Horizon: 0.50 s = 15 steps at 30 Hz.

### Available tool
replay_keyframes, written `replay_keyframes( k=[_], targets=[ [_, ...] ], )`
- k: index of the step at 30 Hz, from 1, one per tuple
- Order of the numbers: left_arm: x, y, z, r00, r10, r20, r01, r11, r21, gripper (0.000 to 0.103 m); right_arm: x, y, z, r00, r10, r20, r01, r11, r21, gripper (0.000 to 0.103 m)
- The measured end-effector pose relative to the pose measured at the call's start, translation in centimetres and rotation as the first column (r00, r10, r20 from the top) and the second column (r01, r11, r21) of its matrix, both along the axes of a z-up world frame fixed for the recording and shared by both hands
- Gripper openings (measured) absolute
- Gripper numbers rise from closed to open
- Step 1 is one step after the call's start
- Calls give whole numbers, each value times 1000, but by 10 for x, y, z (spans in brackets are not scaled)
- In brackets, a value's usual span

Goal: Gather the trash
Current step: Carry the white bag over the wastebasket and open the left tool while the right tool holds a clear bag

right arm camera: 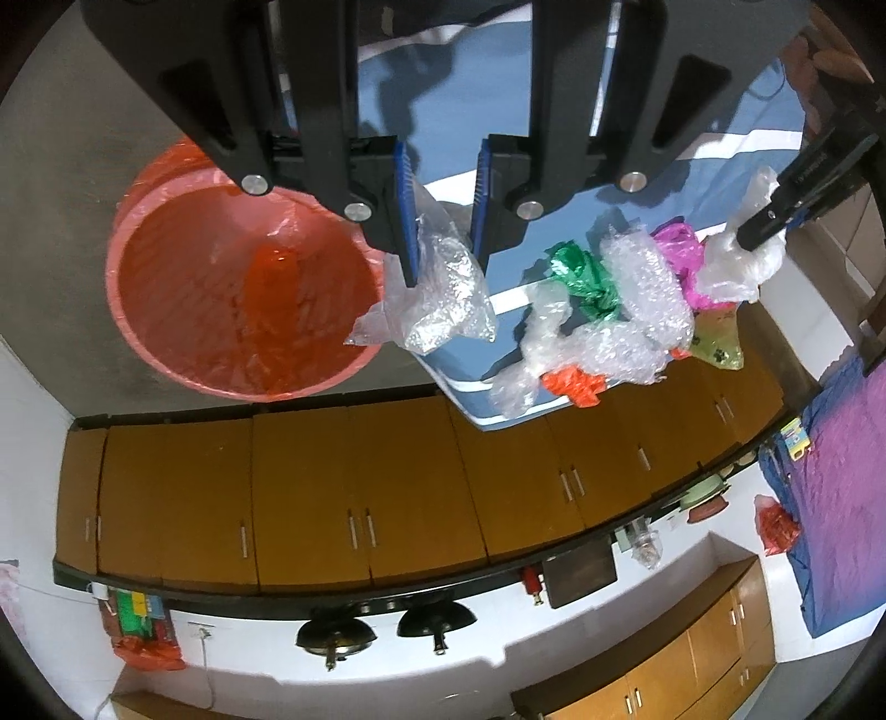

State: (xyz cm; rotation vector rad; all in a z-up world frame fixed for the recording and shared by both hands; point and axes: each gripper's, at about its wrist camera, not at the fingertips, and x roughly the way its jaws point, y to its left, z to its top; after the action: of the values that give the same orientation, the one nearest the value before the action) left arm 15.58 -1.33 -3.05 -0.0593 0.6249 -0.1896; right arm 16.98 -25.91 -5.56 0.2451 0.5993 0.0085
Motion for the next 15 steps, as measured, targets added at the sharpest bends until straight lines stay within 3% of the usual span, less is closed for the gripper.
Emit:
replay_keyframes(
  k=[15],
  targets=[
    [11, -80, 17, 990, -133, 38, 133, 991, -10, 28, -11, -62, 8, 993, -112, 30, 113, 993, -27, 19]
  ],
)
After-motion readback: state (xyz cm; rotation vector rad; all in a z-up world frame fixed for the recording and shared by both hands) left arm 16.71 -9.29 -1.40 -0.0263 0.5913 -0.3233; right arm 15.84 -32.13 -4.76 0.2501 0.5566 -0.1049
